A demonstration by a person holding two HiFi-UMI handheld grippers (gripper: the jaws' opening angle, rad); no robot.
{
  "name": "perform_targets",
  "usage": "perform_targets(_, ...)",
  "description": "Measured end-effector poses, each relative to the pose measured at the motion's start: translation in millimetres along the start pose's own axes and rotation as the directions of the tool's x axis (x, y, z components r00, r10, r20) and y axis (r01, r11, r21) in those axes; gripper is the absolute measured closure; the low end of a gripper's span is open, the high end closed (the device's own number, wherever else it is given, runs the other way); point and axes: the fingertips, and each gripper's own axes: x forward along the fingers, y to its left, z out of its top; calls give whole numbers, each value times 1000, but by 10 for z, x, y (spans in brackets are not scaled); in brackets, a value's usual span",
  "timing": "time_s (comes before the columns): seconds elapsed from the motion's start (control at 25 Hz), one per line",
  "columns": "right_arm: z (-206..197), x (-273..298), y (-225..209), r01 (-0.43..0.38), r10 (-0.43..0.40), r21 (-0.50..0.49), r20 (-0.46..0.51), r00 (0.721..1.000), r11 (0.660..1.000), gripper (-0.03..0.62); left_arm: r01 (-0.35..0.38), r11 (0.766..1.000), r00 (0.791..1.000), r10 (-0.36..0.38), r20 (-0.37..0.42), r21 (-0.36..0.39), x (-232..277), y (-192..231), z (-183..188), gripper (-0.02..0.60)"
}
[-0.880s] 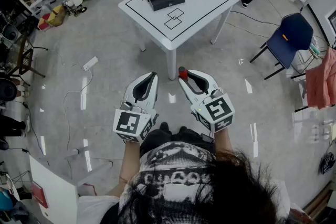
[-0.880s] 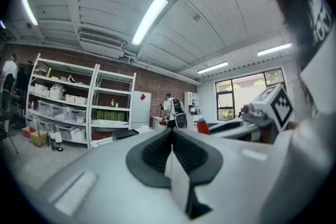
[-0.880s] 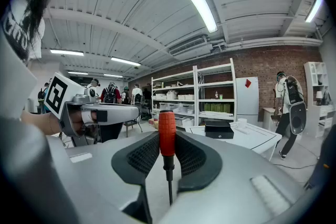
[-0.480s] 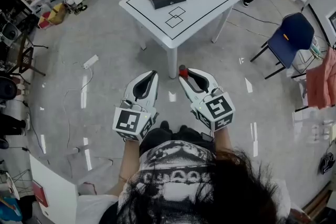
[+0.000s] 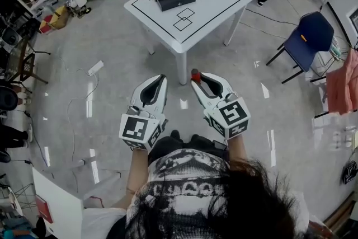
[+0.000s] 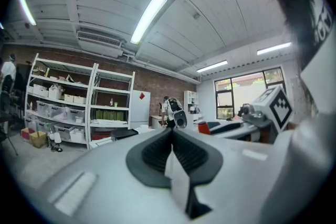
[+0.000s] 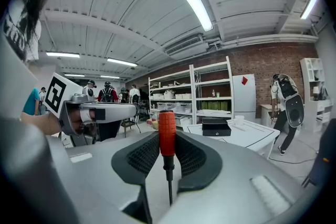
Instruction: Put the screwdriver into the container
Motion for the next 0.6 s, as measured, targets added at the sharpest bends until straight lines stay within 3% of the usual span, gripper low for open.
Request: perform_targets(0.6, -269, -414, -436, -16, 17, 13, -28, 999, 1000, 496, -46, 998, 999, 45, -14, -32, 267, -399, -95, 581)
